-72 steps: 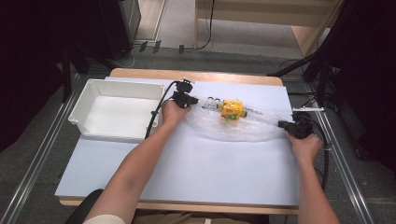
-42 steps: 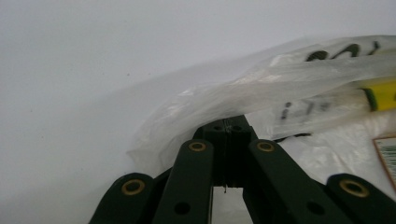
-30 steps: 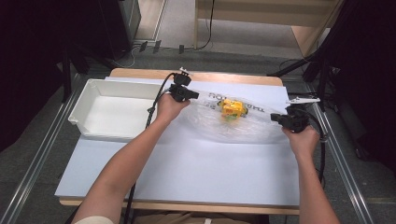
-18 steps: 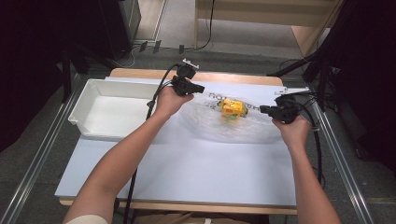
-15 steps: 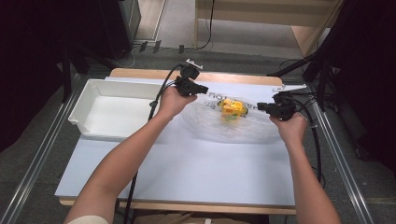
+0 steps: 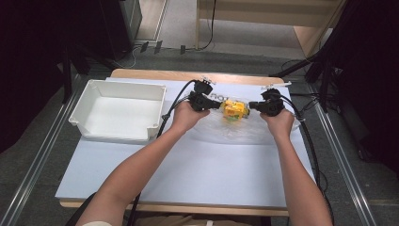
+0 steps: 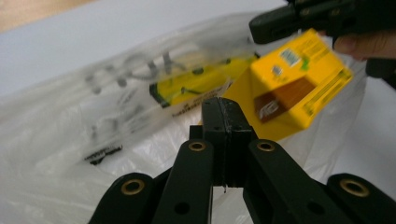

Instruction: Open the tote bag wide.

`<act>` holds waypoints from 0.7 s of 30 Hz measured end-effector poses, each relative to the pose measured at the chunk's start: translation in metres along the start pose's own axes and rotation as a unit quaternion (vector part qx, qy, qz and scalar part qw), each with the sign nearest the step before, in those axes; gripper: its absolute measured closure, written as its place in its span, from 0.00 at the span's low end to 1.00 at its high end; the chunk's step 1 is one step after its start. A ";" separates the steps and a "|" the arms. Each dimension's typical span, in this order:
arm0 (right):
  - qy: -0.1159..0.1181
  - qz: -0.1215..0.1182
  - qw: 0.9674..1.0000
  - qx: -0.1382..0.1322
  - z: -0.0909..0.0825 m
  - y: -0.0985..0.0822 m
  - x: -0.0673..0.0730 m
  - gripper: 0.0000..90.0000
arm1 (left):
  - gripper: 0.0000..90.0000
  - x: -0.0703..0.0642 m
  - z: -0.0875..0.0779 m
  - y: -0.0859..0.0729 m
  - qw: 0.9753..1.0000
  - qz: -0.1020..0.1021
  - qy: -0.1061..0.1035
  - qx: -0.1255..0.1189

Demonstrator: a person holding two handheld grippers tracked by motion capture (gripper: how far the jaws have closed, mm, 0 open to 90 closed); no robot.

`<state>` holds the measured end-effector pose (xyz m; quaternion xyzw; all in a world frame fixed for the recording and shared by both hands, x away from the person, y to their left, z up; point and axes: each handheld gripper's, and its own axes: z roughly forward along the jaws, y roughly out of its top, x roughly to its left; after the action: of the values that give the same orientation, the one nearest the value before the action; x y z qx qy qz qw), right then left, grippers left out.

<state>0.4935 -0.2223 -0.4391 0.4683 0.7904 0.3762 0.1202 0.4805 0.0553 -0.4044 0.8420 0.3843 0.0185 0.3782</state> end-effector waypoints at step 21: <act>-0.006 0.000 0.999 0.037 0.040 -0.010 0.004 1.00 | 1.00 -0.009 0.025 -0.071 0.999 -0.002 -0.020 0.035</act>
<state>0.5070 -0.2026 -0.4733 0.4745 0.8031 0.3438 0.1079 0.4373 0.0637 -0.4659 0.8544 0.3785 -0.0127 0.3558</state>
